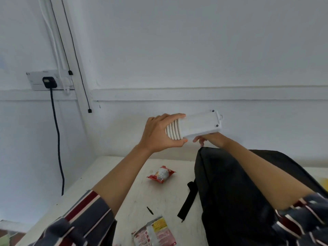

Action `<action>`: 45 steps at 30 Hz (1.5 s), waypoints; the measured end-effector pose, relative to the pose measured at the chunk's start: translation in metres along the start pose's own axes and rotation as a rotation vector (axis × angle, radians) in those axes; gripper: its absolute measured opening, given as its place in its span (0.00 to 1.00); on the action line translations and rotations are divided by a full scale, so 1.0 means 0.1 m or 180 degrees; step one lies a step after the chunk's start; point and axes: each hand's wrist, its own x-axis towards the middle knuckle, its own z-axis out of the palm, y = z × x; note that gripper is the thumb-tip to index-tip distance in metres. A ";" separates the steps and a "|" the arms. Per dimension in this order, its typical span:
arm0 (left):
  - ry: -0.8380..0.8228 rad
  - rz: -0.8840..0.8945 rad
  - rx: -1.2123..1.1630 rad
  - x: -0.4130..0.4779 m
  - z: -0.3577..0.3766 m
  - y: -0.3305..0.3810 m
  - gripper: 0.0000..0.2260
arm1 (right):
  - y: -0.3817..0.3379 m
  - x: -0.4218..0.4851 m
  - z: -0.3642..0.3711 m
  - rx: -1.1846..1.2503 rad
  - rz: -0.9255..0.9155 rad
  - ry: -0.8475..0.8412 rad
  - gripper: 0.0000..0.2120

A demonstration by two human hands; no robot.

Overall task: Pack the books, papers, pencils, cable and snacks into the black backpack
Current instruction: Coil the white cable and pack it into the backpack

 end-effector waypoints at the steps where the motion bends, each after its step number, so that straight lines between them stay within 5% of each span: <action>1: 0.0076 -0.0106 -0.0082 0.04 -0.01 0.01 0.31 | 0.29 0.10 -0.02 0.0188 -0.0176 -0.0520 0.16; 2: 0.0135 -0.0199 -0.0107 0.08 0.00 0.03 0.31 | 0.25 -0.08 -0.03 0.0193 0.0088 -0.0360 0.19; 6: 0.0354 -0.0780 -0.0210 0.23 0.11 0.12 0.31 | 0.20 -0.17 0.16 -0.0393 -0.0374 0.0091 0.15; 9: 0.0338 -0.1286 -0.0100 0.37 0.25 0.17 0.29 | 0.08 -0.25 0.18 -0.1718 -0.0794 0.0544 0.19; 13: -0.0053 -0.1221 0.0764 0.42 0.40 0.11 0.32 | -0.05 -0.30 0.02 -0.3096 -0.1452 0.1165 0.17; 18: -0.0477 -0.0668 0.1042 0.37 0.48 0.09 0.34 | -0.04 -0.42 -0.30 -0.3091 -0.1992 0.1066 0.03; 22: -0.0723 -0.0089 0.1101 0.35 0.59 0.22 0.33 | -0.07 -0.57 -0.43 -0.2856 -0.2132 0.1432 0.08; 28: -0.0503 0.0154 0.0643 0.36 0.78 0.45 0.35 | -0.05 -0.73 -0.53 -0.1502 -0.1519 0.2029 0.12; 35: -0.0161 -0.0098 0.0563 0.40 0.97 0.80 0.35 | -0.04 -0.81 -0.87 -0.1481 -0.1475 0.1739 0.15; 38: -0.0135 -0.0090 0.0662 0.44 1.03 0.88 0.35 | 0.04 -0.83 -1.18 -0.1600 -0.1637 0.1207 0.11; 41: -0.0360 -0.0022 0.0816 0.45 1.03 0.97 0.38 | 0.12 -0.83 -1.41 -0.0952 -0.1442 0.0368 0.03; 45: -0.0467 0.0307 0.0762 0.35 1.08 1.18 0.40 | 0.24 -0.73 -1.55 -0.0213 -0.1024 -0.0002 0.07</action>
